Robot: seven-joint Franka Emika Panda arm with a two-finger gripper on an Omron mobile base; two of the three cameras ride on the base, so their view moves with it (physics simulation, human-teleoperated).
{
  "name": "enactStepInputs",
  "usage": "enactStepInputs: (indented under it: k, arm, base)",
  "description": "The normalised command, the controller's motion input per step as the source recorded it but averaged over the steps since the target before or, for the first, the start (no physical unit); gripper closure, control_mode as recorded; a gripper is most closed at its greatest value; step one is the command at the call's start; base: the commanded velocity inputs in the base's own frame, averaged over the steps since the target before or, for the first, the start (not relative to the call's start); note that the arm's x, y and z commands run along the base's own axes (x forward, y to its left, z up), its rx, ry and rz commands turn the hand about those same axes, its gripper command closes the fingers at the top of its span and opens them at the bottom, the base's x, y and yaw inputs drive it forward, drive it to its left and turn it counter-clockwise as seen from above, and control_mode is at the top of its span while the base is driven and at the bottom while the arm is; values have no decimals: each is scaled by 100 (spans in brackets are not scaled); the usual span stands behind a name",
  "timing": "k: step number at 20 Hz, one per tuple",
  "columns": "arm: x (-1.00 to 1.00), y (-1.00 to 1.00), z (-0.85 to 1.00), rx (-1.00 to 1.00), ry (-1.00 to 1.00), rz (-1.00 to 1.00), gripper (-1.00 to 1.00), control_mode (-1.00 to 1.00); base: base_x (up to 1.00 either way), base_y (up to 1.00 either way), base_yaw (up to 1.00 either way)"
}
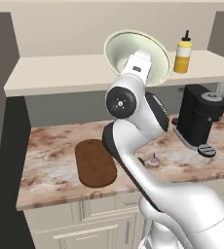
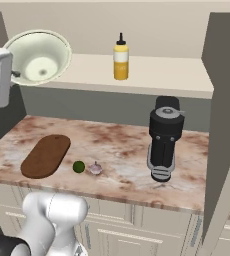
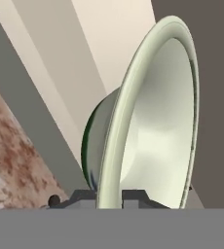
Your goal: Open the cabinet. Place the bowl and condiment on the counter. Then place the lime and garlic on the cutting board.
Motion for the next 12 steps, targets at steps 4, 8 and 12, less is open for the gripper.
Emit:
enactStepInputs:
  k: [4, 8, 12]
  arm:
    - [-51, -2, 0, 0, 0, 0, 100, -100]
    - [-52, -7, 0, 0, 0, 0, 100, -100]
    - [-49, -8, 0, 0, 0, -1, 100, -100]
  base:
    - [0, 0, 0]
    - [0, 0, 0]
    - [0, 0, 0]
